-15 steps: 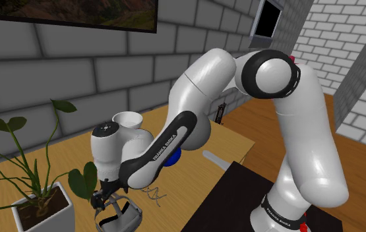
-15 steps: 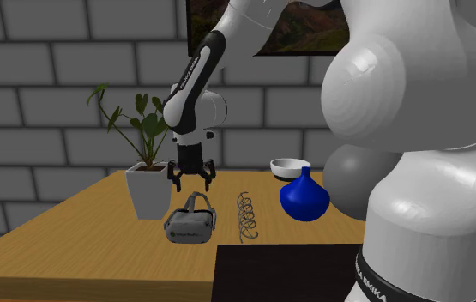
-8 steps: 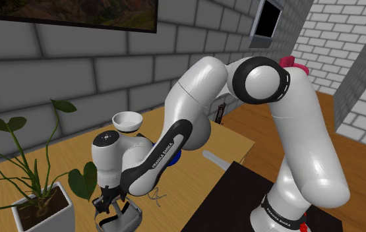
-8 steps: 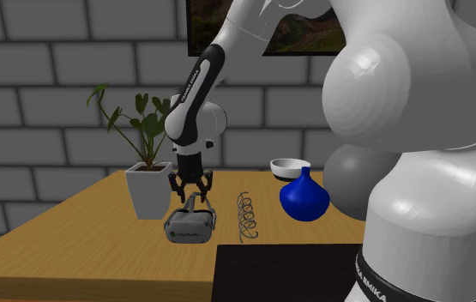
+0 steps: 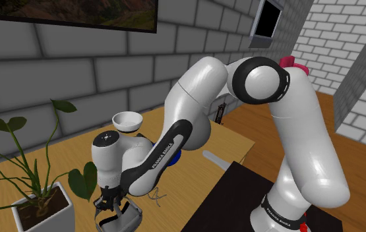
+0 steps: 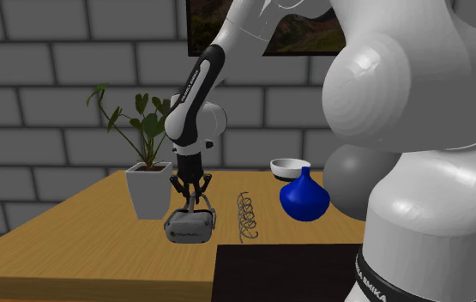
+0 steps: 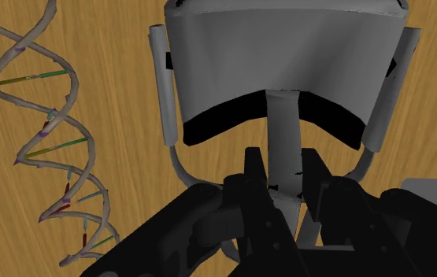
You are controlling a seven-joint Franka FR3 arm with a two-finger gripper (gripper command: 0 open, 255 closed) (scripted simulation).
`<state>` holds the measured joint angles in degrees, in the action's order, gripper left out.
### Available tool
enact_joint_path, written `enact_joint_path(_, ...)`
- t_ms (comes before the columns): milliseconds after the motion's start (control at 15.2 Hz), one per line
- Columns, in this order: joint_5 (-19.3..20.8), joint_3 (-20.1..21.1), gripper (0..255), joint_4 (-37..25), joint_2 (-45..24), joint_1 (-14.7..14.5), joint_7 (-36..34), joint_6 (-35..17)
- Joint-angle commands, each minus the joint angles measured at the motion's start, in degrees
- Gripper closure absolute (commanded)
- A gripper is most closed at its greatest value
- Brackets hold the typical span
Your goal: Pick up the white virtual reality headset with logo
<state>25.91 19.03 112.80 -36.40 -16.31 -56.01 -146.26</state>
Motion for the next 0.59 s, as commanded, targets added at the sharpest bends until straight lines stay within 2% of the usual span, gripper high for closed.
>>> enact_joint_path(0, 0.0, -0.03, 255, 0.04, -0.03, 0.06, 0.06, 0.01)
enact_joint_path(528, -2.73, 2.37, 255, 1.15, 5.0, 1.83, 2.06, 3.83)
